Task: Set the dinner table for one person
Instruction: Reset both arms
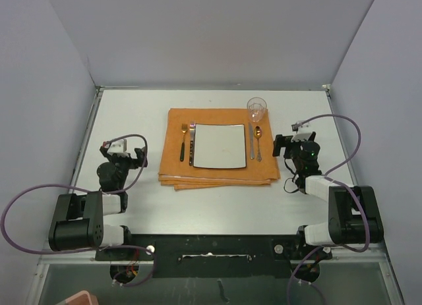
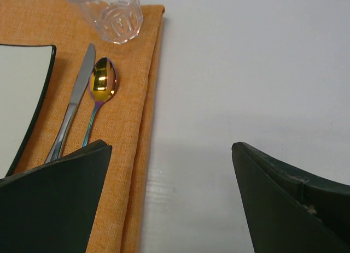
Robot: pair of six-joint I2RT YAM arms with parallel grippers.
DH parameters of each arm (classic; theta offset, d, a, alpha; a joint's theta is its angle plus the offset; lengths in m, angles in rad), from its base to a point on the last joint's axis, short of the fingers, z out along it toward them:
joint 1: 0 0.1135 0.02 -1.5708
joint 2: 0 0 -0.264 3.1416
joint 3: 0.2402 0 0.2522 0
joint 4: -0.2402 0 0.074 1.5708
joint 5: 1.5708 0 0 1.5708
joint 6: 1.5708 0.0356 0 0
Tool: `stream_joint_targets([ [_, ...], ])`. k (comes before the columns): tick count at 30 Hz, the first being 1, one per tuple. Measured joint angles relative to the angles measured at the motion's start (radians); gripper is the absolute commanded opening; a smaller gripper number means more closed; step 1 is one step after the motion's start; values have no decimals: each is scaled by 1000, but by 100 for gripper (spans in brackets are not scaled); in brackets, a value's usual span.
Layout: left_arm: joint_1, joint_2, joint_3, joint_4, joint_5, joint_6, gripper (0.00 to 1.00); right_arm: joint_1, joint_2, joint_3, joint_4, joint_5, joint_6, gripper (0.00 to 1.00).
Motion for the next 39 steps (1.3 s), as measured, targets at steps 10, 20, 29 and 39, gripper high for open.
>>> stream_joint_targets([
  [10, 2, -122, -173, 106, 19, -34, 98, -5, -65, -98, 14, -7, -7, 98],
  [20, 2, -149, -172, 159, 28, -79, 98, -5, -71, -101, 16, -45, -18, 98],
  [29, 34, -153, -172, 200, -39, -90, 98, -5, -70, -100, 13, -100, -19, 98],
  [39, 73, -129, -163, 100, 12, 2, 98, -5, -68, -95, 6, -128, -16, 98],
])
